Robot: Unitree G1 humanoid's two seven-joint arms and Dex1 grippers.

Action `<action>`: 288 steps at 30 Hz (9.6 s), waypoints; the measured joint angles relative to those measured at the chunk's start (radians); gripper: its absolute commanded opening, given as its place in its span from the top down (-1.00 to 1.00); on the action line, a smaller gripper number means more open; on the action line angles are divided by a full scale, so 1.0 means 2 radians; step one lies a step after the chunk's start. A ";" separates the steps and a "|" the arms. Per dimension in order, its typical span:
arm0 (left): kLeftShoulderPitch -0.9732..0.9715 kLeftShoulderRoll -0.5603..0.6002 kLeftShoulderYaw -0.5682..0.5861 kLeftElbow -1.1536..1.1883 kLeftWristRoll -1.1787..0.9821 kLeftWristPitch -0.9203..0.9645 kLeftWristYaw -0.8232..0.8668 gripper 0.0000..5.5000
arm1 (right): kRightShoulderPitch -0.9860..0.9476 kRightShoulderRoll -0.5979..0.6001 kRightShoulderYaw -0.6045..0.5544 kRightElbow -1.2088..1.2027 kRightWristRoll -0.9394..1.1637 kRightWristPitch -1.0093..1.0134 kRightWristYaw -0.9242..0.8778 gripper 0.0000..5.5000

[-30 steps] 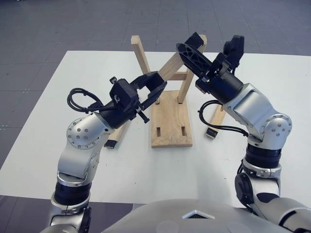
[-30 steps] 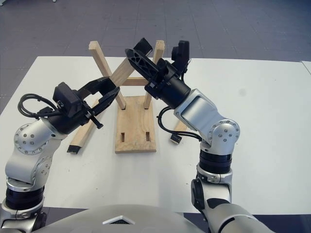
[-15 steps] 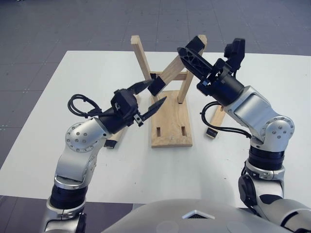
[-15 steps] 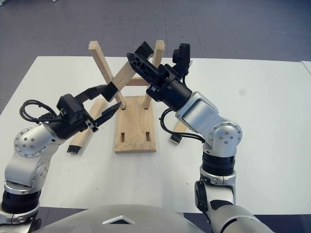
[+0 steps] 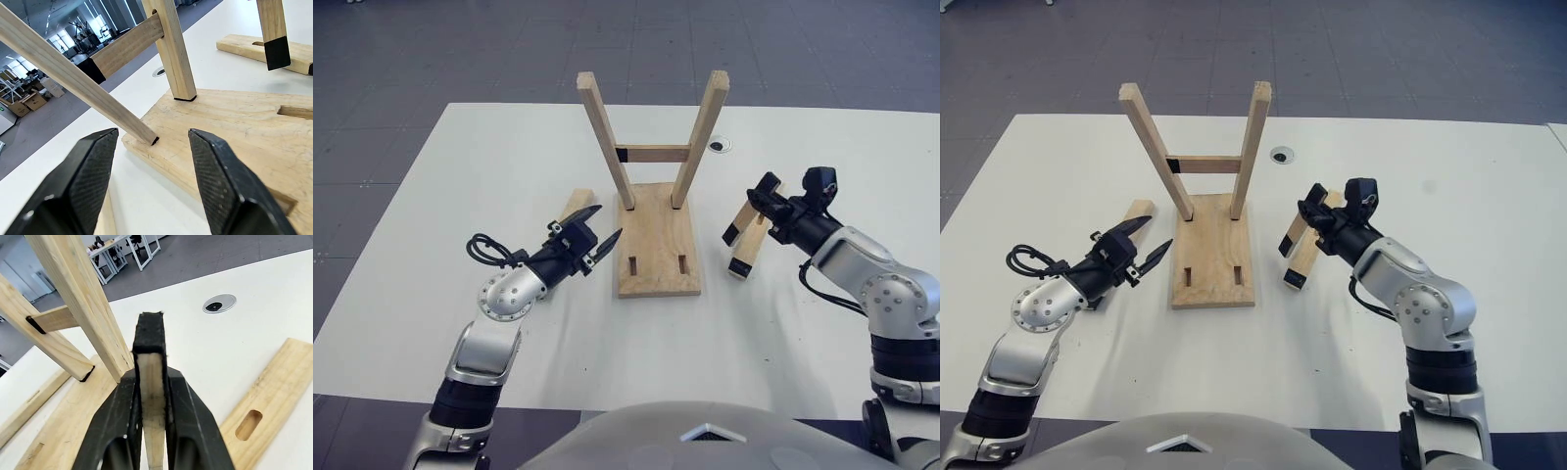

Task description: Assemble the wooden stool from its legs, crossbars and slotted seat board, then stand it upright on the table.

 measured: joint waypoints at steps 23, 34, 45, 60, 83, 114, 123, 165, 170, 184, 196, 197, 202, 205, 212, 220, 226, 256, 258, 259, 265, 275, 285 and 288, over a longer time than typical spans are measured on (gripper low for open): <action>-0.012 -0.016 0.002 0.021 0.000 0.006 0.010 0.04 | 0.067 -0.170 0.002 -0.059 -0.127 -0.005 0.268 0.85; -0.028 -0.026 0.000 0.030 0.000 0.010 0.012 0.04 | -0.030 0.002 -0.112 -0.060 0.008 0.079 0.084 0.85; -0.021 -0.039 0.001 0.021 0.008 0.010 0.035 0.04 | 0.041 0.074 -0.076 -0.117 -0.200 -0.028 -0.083 0.85; -0.010 -0.049 -0.001 0.019 0.009 0.011 0.050 0.04 | 0.022 0.109 -0.117 -0.033 -0.225 -0.065 -0.078 0.85; -0.006 -0.048 -0.002 0.013 0.009 0.011 0.049 0.04 | 0.048 0.127 -0.112 -0.025 -0.255 -0.099 -0.051 0.85; 0.010 -0.052 -0.001 0.000 0.009 0.021 0.054 0.04 | 0.086 0.040 -0.092 0.053 -0.257 -0.189 0.088 0.85; 0.010 -0.052 0.000 0.000 0.009 0.021 0.054 0.04 | 0.151 0.079 -0.090 0.082 -0.266 -0.358 0.094 0.85; 0.013 -0.052 -0.002 0.000 0.009 0.021 0.054 0.04 | 0.056 0.079 -0.067 -0.019 -0.267 -0.113 0.035 0.33; 0.018 -0.052 -0.001 0.000 0.009 0.021 0.054 0.04 | 0.056 0.084 -0.071 -0.058 -0.274 -0.117 0.027 0.03; 0.027 -0.057 0.001 -0.003 0.010 0.021 0.056 0.04 | -0.135 0.101 -0.108 -0.072 -0.211 0.026 -0.054 -0.12; 0.027 -0.059 0.001 -0.003 0.014 0.020 0.057 0.04 | -0.146 0.123 -0.085 -0.009 -0.242 0.013 -0.059 0.18; 0.027 -0.059 0.001 -0.003 0.015 0.020 0.057 0.04 | -0.147 0.125 -0.086 -0.006 -0.244 0.013 -0.059 0.18; 0.027 -0.059 0.001 -0.003 0.016 0.020 0.057 0.04 | -0.230 0.133 -0.118 -0.034 -0.219 0.000 -0.068 0.18; 0.027 -0.059 0.001 -0.003 0.016 0.020 0.057 0.04 | -0.289 0.129 -0.126 -0.061 -0.206 -0.005 -0.070 0.18; 0.027 -0.060 -0.001 -0.004 0.018 0.020 0.055 0.04 | -0.091 0.121 -0.081 0.020 -0.247 -0.024 -0.034 0.18; 0.027 -0.060 0.001 -0.003 0.018 0.020 0.055 0.04 | -0.119 0.128 -0.125 0.042 -0.199 -0.002 -0.025 0.18; 0.027 -0.060 0.001 -0.003 0.018 0.020 0.055 0.04 | -0.189 0.135 -0.141 -0.029 -0.155 0.041 -0.053 0.18; 0.029 -0.059 0.017 -0.013 0.014 0.022 0.054 0.04 | 0.262 0.058 -0.085 -0.082 -0.252 -0.064 0.092 -0.65; 0.029 -0.059 0.017 -0.011 0.014 0.022 0.054 0.04 | 0.259 0.057 -0.075 -0.068 -0.276 -0.082 0.084 -0.51; 0.029 -0.059 0.017 -0.009 0.014 0.022 0.054 0.04 | 0.254 0.057 -0.068 -0.054 -0.291 -0.100 0.083 -0.46; 0.024 -0.059 0.017 0.000 0.014 0.021 0.054 0.04 | 0.249 0.064 -0.044 -0.010 -0.333 -0.191 0.086 -0.06; 0.017 -0.059 0.018 0.006 0.014 0.020 0.054 0.04 | 0.226 0.083 -0.043 0.008 -0.332 -0.205 0.084 0.26; -0.041 -0.088 0.105 -0.020 -0.225 0.155 0.025 -0.23 | -0.065 0.119 -0.128 -0.046 -0.144 -0.066 0.021 0.26; -0.101 -0.095 0.145 -0.063 -0.409 0.240 0.048 -0.41 | -0.108 0.119 -0.135 -0.047 -0.079 -0.023 0.030 0.26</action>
